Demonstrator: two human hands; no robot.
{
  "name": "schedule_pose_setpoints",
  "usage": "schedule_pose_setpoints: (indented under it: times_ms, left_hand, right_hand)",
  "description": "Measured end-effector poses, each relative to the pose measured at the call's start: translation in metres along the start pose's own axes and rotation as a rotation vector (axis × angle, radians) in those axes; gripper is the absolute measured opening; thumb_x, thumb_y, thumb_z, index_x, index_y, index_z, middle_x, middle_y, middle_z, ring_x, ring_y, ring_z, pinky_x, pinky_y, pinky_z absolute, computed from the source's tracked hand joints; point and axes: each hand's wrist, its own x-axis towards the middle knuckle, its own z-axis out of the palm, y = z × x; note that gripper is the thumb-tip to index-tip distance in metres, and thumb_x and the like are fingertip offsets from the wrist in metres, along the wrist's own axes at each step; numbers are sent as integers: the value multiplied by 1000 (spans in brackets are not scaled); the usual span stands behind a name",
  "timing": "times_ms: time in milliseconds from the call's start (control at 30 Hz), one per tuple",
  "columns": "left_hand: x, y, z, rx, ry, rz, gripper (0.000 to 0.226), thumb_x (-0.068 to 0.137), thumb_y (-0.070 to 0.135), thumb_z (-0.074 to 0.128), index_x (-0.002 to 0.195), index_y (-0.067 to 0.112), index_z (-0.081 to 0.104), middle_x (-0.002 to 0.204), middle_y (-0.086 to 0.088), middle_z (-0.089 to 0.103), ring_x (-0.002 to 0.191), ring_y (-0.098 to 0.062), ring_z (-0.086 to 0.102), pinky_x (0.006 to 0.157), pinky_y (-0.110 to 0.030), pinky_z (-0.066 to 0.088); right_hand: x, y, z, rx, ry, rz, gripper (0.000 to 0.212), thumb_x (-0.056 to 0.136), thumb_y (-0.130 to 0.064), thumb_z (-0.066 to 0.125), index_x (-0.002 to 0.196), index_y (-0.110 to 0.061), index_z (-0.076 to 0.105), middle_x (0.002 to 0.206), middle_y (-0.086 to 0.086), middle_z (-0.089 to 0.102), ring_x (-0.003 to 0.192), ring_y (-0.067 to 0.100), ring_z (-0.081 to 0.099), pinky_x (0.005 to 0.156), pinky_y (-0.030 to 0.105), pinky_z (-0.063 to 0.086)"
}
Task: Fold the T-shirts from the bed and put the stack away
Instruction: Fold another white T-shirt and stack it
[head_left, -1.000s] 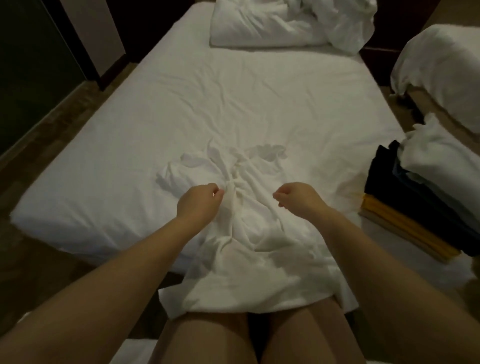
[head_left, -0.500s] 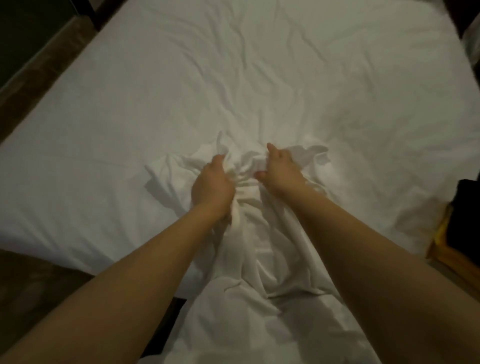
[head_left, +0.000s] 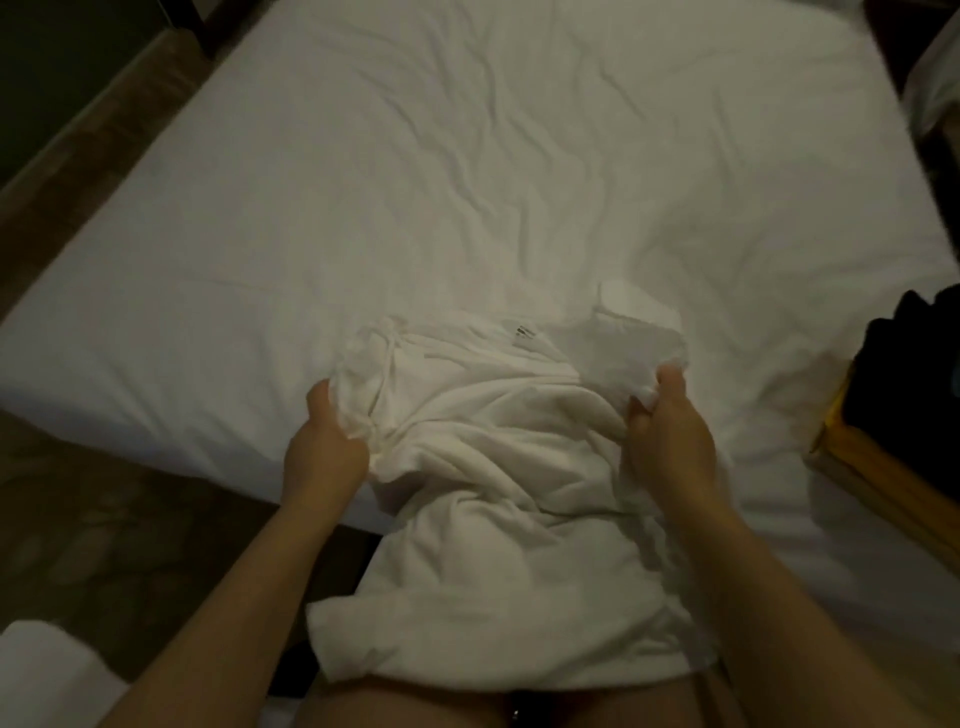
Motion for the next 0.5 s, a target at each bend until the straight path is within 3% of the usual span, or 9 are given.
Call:
schedule_pose_setpoints:
  times_ms: [100, 233, 367, 500]
  left_hand:
    - [-10, 0, -3, 87, -182, 5, 74, 86, 31, 57, 145, 23, 12, 128, -23, 48, 110, -38, 50, 81, -35, 35]
    - [-14, 4, -21, 189, -360, 4, 112, 52, 55, 56, 147, 25, 6, 142, -18, 35, 125, -36, 41, 100, -38, 37]
    - [5, 36, -27, 501, -56, 170, 78, 83, 57, 53, 145, 25, 19, 145, -18, 26, 130, -39, 30, 103, -47, 31]
    - [33, 80, -5, 529, 32, 444, 54, 94, 45, 43, 141, 21, 35, 142, -14, 36, 128, -34, 36, 101, -44, 34]
  right_hand:
    - [-27, 14, -12, -99, -108, 99, 37, 86, -22, 53, 120, -14, 43, 103, 19, 62, 93, 38, 59, 68, 33, 36]
    - [-37, 20, -30, -159, -221, 93, 46, 82, -31, 64, 118, -7, 48, 114, 20, 55, 103, 37, 53, 81, 38, 44]
    - [-30, -7, -42, -72, -44, -170, 53, 78, -1, 53, 129, -14, 46, 139, 10, 36, 125, 30, 33, 105, 39, 29]
    - [-7, -40, -37, -50, -94, -308, 57, 80, -19, 60, 135, -21, 44, 144, 2, 38, 132, 22, 31, 112, 38, 24]
